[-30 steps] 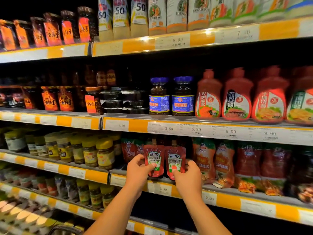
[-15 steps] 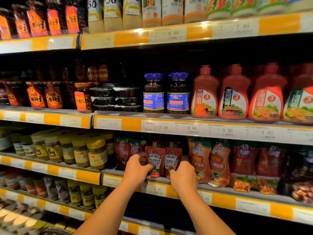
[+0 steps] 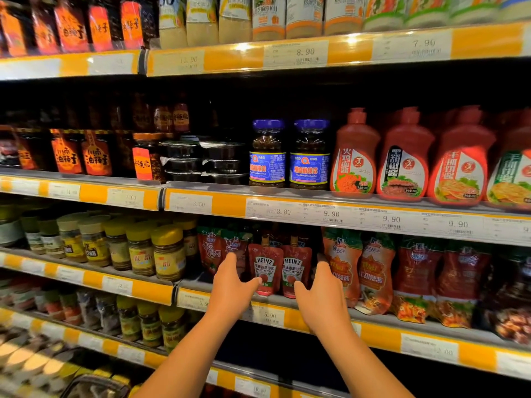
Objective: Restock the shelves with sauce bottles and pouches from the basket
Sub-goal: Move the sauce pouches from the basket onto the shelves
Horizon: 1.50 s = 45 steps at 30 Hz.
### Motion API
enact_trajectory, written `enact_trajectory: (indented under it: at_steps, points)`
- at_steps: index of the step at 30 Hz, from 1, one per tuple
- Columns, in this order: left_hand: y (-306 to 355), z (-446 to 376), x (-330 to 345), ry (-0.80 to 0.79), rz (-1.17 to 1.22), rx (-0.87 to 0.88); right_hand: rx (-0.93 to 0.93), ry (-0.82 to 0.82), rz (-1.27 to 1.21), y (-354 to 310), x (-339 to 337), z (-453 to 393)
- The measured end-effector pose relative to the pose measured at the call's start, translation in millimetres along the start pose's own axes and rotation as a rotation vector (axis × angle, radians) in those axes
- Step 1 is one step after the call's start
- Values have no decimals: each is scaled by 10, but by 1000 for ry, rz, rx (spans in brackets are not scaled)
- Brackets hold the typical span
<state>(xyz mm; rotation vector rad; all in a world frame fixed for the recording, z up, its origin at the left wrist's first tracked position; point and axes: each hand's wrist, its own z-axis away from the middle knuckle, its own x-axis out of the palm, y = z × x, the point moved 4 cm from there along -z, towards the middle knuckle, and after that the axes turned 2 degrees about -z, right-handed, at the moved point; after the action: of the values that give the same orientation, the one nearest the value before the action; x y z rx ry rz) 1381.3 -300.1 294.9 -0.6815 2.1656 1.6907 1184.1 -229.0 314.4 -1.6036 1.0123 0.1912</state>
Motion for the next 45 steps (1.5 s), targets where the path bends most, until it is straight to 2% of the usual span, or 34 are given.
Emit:
enact_trajectory:
  at_steps: [2,4,6,9,17,23,28,39,45]
  points:
    - [-17,98,-100,88,46,53,-72,-4,-6,-1,-71,119]
    - [-28,191,-149,130,-40,225,-186,-4,69,2,-90,216]
    - [-10,261,-90,27,-207,371,-292,-33,192,-20,-54,250]
    - [67,283,43,-123,-422,494,-332,-166,320,-54,104,224]
    - [122,41,300,-355,-640,459,-245,-377,414,-147,306,-2]
    - [199,-149,382,-388,-685,418,-123,-480,397,-194,349,-251]
    - [258,-237,471,-420,-729,366,-74,-473,392,-175,408,-374]
    - [341,-325,452,-480,-671,380,-34,-489,407,-179,457,-479]
    - [351,-97,193,-346,-553,435,-98,-419,303,-220,309,-259]
